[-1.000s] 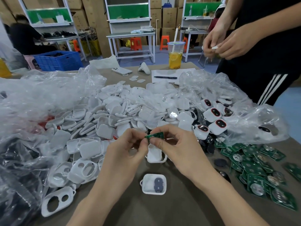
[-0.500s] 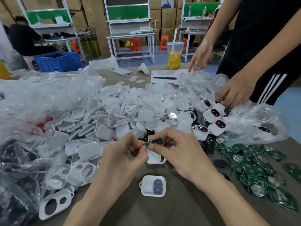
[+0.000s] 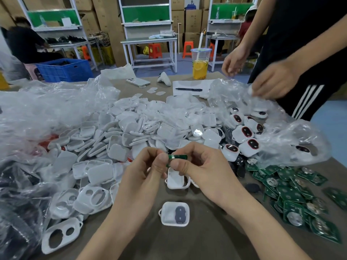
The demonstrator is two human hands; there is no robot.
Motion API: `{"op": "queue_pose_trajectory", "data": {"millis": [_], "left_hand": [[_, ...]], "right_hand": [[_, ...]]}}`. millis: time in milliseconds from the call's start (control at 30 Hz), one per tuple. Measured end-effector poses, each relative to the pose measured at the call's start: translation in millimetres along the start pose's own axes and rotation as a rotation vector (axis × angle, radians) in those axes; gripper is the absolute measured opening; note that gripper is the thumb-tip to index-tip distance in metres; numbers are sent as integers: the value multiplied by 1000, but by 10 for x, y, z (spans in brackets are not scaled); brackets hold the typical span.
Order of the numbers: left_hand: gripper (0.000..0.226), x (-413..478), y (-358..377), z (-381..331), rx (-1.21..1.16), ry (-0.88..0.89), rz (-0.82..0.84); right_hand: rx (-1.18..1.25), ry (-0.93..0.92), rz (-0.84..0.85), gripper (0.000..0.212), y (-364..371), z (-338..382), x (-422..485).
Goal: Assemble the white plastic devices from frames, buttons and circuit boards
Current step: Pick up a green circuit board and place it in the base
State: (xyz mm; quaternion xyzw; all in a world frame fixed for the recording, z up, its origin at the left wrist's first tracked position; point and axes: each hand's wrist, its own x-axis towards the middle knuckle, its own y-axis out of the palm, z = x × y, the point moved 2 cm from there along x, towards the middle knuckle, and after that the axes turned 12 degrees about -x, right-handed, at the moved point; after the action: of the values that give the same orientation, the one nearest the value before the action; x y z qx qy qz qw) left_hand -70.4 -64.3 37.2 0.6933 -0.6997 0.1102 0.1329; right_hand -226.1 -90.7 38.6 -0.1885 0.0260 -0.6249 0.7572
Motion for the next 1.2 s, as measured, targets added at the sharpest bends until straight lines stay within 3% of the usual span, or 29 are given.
{"op": "queue_pose_trajectory", "data": {"millis": [633, 833, 967, 1100, 1200], "left_hand": [[22, -13, 30, 59, -177, -56, -52], [23, -21, 25, 78, -197, -70, -61], [22, -15, 18, 112, -176, -76, -68], [29, -12, 18, 112, -189, -93, -90], [41, 11, 42, 148, -325, -188, -103]], "right_hand": [[-6, -58, 58, 19, 96, 32, -29], [-11, -59, 52, 37, 109, 49, -37], [-4, -50, 45, 34, 116, 36, -34], [-59, -73, -23, 16, 123, 18, -26], [-156, -129, -131, 31, 100, -15, -16]]}}
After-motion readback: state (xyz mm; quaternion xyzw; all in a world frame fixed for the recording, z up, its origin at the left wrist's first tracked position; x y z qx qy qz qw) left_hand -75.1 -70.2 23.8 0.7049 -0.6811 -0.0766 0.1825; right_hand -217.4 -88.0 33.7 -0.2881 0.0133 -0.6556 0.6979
